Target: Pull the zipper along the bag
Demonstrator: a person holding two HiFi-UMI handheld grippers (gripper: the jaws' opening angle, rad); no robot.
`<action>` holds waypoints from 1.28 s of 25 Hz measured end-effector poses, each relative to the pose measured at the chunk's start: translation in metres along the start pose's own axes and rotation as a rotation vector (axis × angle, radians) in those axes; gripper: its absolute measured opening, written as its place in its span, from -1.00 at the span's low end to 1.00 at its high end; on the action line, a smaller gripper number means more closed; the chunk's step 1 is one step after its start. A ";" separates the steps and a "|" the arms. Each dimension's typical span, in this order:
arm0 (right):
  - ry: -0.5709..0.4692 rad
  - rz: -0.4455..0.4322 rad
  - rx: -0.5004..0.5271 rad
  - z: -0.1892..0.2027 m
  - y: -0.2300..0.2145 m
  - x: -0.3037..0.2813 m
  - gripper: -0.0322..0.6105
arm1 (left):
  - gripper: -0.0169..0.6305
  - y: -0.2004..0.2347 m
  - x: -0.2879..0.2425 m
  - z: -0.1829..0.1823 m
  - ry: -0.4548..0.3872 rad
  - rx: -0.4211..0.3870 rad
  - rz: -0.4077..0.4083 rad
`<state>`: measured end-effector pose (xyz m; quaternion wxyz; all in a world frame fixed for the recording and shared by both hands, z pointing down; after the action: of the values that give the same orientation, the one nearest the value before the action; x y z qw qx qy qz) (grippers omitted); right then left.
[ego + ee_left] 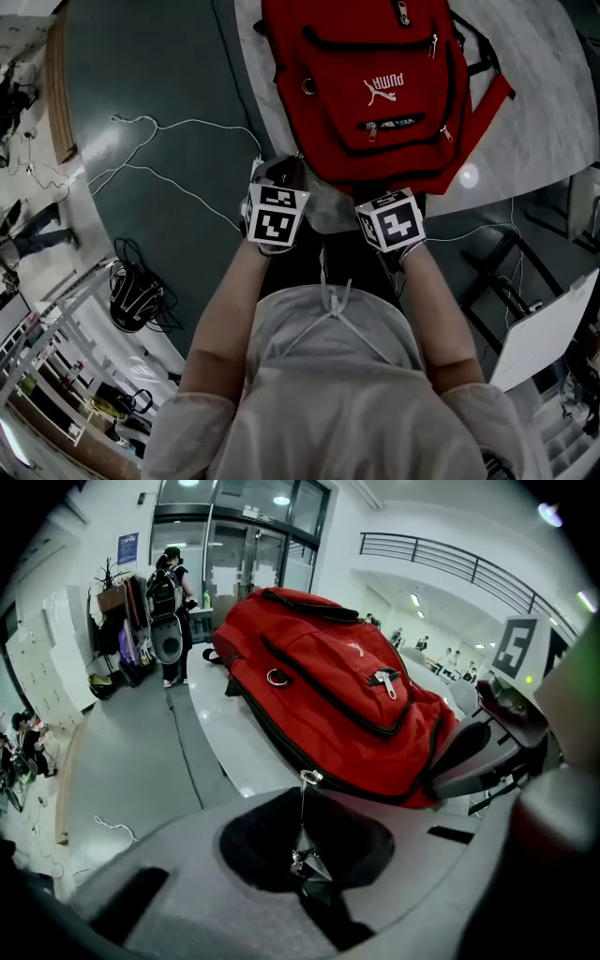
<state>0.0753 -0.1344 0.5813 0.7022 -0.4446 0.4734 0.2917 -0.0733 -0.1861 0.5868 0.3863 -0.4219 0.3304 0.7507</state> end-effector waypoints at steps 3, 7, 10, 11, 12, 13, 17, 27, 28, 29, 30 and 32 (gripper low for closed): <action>0.016 0.011 0.012 0.000 0.000 -0.001 -0.82 | -0.87 0.011 -0.002 -0.010 0.001 0.004 0.006; 0.039 0.010 0.024 0.000 -0.001 -0.001 -0.82 | -0.87 0.023 -0.005 -0.023 -0.006 -0.011 0.003; 0.065 -0.005 0.021 -0.001 -0.001 -0.001 -0.82 | -0.87 0.036 -0.006 -0.036 -0.013 -0.018 0.003; 0.073 -0.011 0.017 -0.002 -0.001 -0.001 -0.82 | -0.87 0.040 -0.006 -0.040 -0.013 -0.020 0.001; 0.080 -0.016 0.013 -0.003 -0.001 -0.001 -0.82 | -0.87 0.044 -0.007 -0.044 -0.015 -0.024 -0.004; 0.088 -0.021 0.010 -0.003 -0.001 0.000 -0.82 | -0.87 0.047 -0.007 -0.048 -0.017 -0.028 -0.010; 0.111 -0.029 0.015 -0.007 0.000 0.001 -0.82 | -0.87 0.061 -0.011 -0.065 -0.032 -0.050 -0.020; 0.142 -0.046 0.037 -0.006 0.001 -0.001 -0.82 | -0.87 0.088 -0.014 -0.099 -0.079 -0.097 -0.029; 0.145 -0.050 0.035 -0.006 0.000 -0.001 -0.82 | -0.87 0.090 -0.015 -0.102 -0.079 -0.103 -0.030; 0.146 -0.053 0.031 -0.007 0.000 -0.001 -0.82 | -0.87 0.091 -0.017 -0.104 -0.078 -0.106 -0.031; 0.146 -0.056 0.025 -0.008 0.000 0.000 -0.82 | -0.87 0.092 -0.018 -0.105 -0.077 -0.107 -0.032; 0.146 -0.056 0.018 -0.009 0.000 0.001 -0.82 | -0.87 0.094 -0.021 -0.108 -0.074 -0.106 -0.031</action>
<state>0.0716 -0.1421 0.5793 0.6776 -0.4715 0.5133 0.2345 -0.1060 -0.3260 0.5753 0.3870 -0.4186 0.2693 0.7762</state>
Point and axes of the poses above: the fingertips, and each gripper's own axes: x backward along the fingers, y to its left, z out of its underside, the point moved 4 cm from there along x, backward along the fingers, and after that the axes turned 7 degrees about y, right-handed, at the moved point
